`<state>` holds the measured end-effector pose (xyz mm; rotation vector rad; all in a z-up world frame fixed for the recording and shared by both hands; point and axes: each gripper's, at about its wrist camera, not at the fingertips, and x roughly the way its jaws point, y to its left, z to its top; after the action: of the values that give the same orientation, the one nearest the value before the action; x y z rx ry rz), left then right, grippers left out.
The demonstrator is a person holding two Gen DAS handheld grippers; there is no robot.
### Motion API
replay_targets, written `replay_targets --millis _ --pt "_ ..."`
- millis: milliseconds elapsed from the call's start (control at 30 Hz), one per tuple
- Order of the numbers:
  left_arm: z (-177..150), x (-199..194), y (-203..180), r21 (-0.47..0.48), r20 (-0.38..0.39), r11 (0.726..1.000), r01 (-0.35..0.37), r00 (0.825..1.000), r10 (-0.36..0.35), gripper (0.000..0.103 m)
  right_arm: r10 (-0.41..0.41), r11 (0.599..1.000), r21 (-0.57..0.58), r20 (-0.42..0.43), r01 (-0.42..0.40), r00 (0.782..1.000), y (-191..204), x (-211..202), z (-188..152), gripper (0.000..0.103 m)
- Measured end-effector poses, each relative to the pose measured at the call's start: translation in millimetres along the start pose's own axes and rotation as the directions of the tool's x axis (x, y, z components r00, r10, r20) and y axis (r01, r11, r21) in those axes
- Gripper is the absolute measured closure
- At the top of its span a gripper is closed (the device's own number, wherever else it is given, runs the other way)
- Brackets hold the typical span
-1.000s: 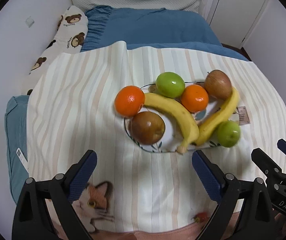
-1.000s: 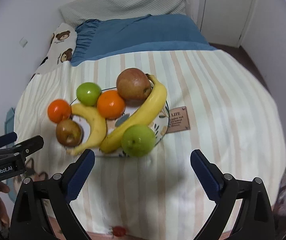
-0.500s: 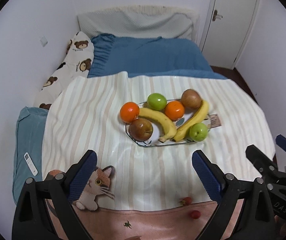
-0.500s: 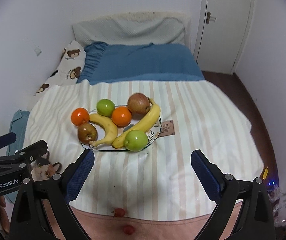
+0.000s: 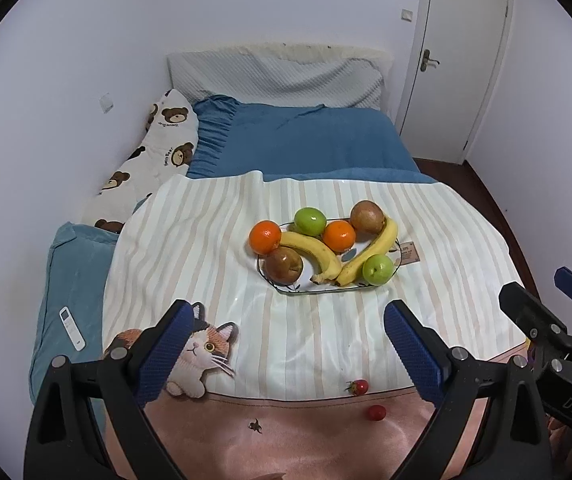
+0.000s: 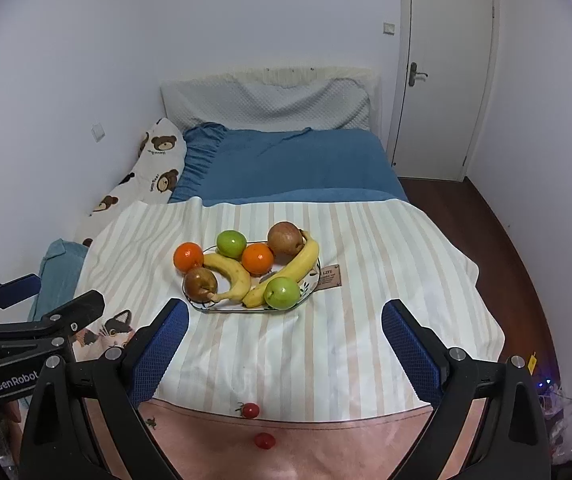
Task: Organize fruits
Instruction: 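Open both grippers and lift them away from the plate, then grasp a cherry tomato with the left gripper while the right grasps the other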
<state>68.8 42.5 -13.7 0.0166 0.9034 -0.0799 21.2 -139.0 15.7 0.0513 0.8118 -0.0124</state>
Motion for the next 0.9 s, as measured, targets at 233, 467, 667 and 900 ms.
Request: replay_targets --millis 233,467,667,900 --pt "-4 -16 2 0.002 0.03 1.0 -0.02 0.999 0.02 0.006 0.002 1.0 0.004 0.04 -0.002 0.999 0 -22 -2 0.004" --pt "-9 -10 1 0.011 0.015 0.999 -0.04 0.999 0.04 0.006 0.031 0.999 0.028 0.019 -0.032 0.999 -1 -19 -7 0.004" --pt "-38 52 7 0.042 -0.127 0.991 -0.125 0.983 0.13 0.006 0.113 0.991 0.09 -0.176 -0.098 0.978 -16 45 -46 0.004" --pt "-90 126 6 0.141 -0.326 0.977 -0.158 0.925 0.197 0.006 0.216 0.967 0.224 -0.464 -0.122 0.859 -26 159 -142 0.037"
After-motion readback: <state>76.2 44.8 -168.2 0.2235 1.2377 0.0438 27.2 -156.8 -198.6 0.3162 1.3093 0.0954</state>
